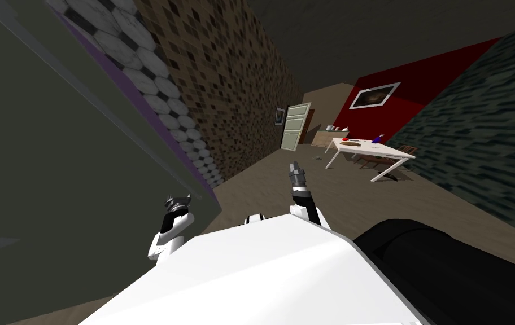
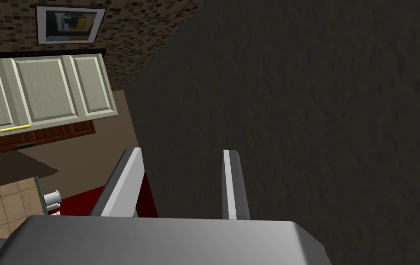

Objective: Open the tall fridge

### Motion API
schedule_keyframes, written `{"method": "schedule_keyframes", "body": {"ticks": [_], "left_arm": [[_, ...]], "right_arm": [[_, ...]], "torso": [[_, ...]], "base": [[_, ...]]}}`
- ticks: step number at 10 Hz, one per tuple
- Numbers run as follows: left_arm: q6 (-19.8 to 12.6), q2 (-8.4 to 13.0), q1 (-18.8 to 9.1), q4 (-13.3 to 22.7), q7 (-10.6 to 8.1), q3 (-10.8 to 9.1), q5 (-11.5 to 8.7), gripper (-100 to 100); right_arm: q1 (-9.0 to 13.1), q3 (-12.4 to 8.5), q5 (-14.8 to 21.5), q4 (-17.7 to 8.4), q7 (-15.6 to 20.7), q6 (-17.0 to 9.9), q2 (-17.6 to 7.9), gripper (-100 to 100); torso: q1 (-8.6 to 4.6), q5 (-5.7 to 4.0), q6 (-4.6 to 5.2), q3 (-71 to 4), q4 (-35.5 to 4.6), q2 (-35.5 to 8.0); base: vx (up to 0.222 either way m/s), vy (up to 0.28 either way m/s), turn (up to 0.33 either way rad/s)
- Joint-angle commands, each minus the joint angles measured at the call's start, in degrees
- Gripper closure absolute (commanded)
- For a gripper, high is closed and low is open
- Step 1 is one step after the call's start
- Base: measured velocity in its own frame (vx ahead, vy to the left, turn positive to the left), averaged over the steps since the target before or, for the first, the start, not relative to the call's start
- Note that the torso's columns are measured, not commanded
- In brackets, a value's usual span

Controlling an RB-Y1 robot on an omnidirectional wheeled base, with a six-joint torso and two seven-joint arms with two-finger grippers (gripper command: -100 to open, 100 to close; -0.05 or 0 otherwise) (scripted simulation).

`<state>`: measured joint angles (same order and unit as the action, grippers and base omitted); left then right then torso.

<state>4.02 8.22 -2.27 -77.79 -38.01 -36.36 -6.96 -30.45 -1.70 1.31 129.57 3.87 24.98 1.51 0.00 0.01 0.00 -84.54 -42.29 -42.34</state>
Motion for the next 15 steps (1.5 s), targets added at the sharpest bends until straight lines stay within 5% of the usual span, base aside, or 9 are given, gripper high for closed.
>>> {"method": "schedule_keyframes", "body": {"ticks": [1, 8, 13, 15], "left_arm": [[-3.47, 0.81, -1.45, -1.32, -0.32, -0.71, -0.43, -100], [-8.86, 2.05, -3.62, -3.26, -0.71, -1.66, -1.16, -100], [-9.92, 1.99, -2.22, -7.28, 4.67, 8.74, -8.18, -100], [-9.92, 1.99, -2.22, -7.28, 4.67, 11.80, -8.18, -100]], "right_arm": [[0.00, 0.00, 0.00, 0.00, 0.00, 0.00, 0.00, 0], [0.00, 0.00, 0.00, 0.00, 0.00, 0.00, 0.00, 0], [-0.01, 0.00, 0.00, 0.00, 0.00, 0.00, 0.00, 0], [-0.01, -0.01, 0.00, 0.00, 0.00, 0.00, 0.00, 0]], "torso": [[-0.04, -0.02, 0.01, -0.01, 0.00, 0.03], [-0.01, -0.01, 0.00, -0.04, 0.02, 0.08], [0.55, 0.00, -0.39, -0.13, 0.01, 0.23], [0.64, 0.03, -0.33, -0.11, -0.01, 0.20]], "base": [[0.112, 0.016, -0.016], [0.088, 0.022, -0.009], [0.130, 0.019, 0.376], [0.090, 0.014, 0.299]]}}
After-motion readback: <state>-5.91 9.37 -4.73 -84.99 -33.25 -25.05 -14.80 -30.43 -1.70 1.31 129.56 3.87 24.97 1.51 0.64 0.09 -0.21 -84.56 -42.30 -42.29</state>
